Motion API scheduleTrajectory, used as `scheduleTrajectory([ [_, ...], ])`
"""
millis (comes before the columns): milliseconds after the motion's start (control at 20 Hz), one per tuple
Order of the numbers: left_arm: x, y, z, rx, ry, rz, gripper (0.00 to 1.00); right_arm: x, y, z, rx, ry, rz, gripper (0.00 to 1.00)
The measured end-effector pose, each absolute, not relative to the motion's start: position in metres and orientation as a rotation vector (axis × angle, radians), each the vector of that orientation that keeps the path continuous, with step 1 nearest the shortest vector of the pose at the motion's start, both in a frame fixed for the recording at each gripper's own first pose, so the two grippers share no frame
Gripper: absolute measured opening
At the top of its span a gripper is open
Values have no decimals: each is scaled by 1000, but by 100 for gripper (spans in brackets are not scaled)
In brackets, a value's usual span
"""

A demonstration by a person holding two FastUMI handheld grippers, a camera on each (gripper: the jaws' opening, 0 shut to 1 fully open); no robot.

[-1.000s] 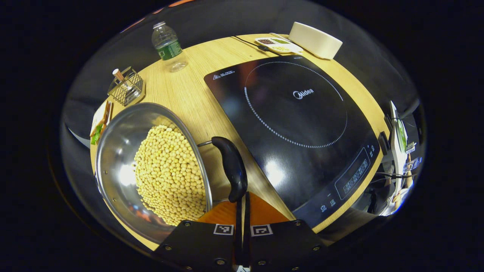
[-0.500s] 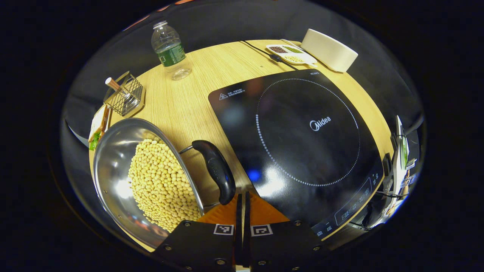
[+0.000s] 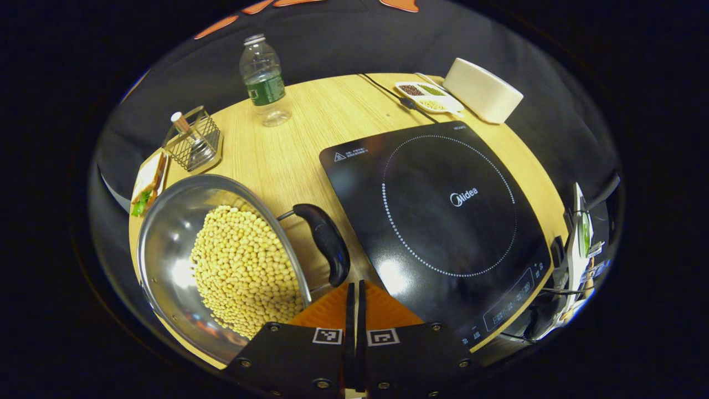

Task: First push the handle of the pot to place it horizontally, then grasp the pot with both hands and set it on the induction cooktop.

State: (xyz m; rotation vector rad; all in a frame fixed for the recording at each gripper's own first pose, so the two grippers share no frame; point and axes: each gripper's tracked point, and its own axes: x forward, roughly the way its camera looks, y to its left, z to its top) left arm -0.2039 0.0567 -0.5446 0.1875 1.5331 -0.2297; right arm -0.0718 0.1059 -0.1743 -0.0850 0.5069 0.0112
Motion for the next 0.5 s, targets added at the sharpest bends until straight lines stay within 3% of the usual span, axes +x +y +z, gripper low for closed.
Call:
scheduleTrajectory([
  [250,-196,75,-512,151,1457,-218,1,-64,130,-172,-86,494,67,95],
  [500,-172,152,-481,278,1368,-78,2,-56,159,-187,-76,526,108,95],
])
